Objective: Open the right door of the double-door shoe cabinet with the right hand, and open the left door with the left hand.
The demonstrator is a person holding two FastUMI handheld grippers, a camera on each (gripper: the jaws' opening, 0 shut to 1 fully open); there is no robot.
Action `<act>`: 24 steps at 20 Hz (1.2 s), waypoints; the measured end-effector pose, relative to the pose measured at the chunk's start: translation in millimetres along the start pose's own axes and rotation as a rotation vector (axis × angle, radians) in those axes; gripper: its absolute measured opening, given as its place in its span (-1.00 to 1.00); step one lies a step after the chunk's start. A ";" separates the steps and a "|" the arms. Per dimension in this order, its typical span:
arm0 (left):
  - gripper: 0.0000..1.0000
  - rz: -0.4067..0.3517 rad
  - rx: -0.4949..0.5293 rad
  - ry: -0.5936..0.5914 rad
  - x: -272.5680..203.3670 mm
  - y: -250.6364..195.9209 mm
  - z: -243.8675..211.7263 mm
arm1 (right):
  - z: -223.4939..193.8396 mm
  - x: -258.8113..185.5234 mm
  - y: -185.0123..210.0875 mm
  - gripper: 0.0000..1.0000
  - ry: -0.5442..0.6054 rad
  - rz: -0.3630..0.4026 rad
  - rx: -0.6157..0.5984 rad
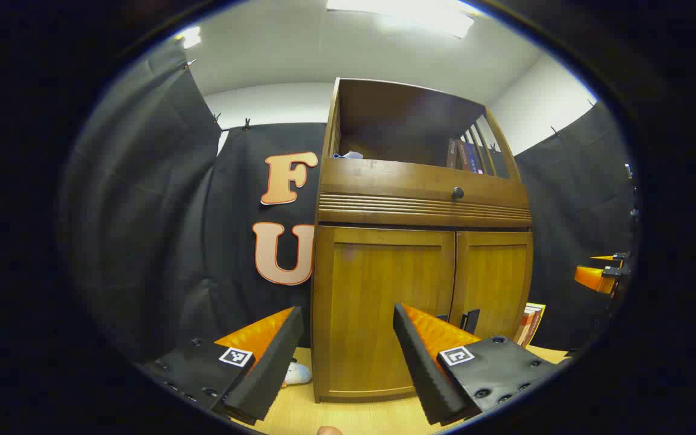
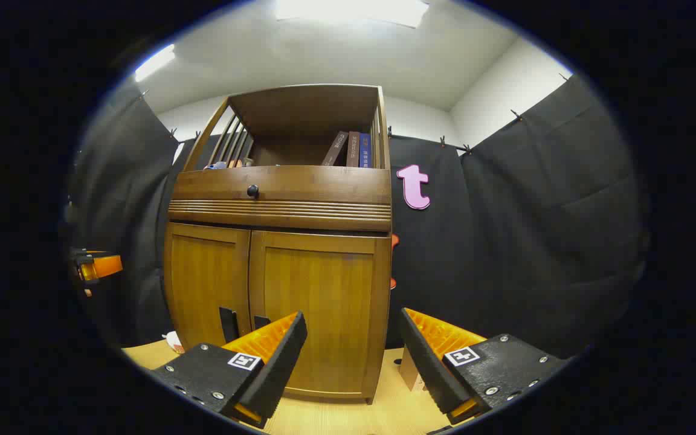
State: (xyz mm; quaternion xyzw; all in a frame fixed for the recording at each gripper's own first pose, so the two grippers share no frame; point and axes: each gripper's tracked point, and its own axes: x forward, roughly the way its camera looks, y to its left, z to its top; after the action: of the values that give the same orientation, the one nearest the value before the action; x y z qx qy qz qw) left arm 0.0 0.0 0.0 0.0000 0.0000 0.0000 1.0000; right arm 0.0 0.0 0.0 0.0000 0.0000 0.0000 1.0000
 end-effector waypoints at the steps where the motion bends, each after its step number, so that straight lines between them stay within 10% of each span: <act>1: 0.89 -0.004 0.006 -0.001 -0.6 -1.5 0.7 | 1.4 0.3 0.2 1.00 0.000 0.002 -0.002; 24: 0.89 -0.001 -0.019 0.032 -17.0 -9.8 -13.7 | -19.2 -12.9 3.7 0.90 0.053 0.008 0.029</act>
State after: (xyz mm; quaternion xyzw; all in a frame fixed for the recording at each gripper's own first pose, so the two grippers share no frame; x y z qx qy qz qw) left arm -17.0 -9.8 -13.7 -0.0093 0.0159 -0.0003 0.9998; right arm -12.9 3.7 -19.2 0.0146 0.0264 0.0041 0.9995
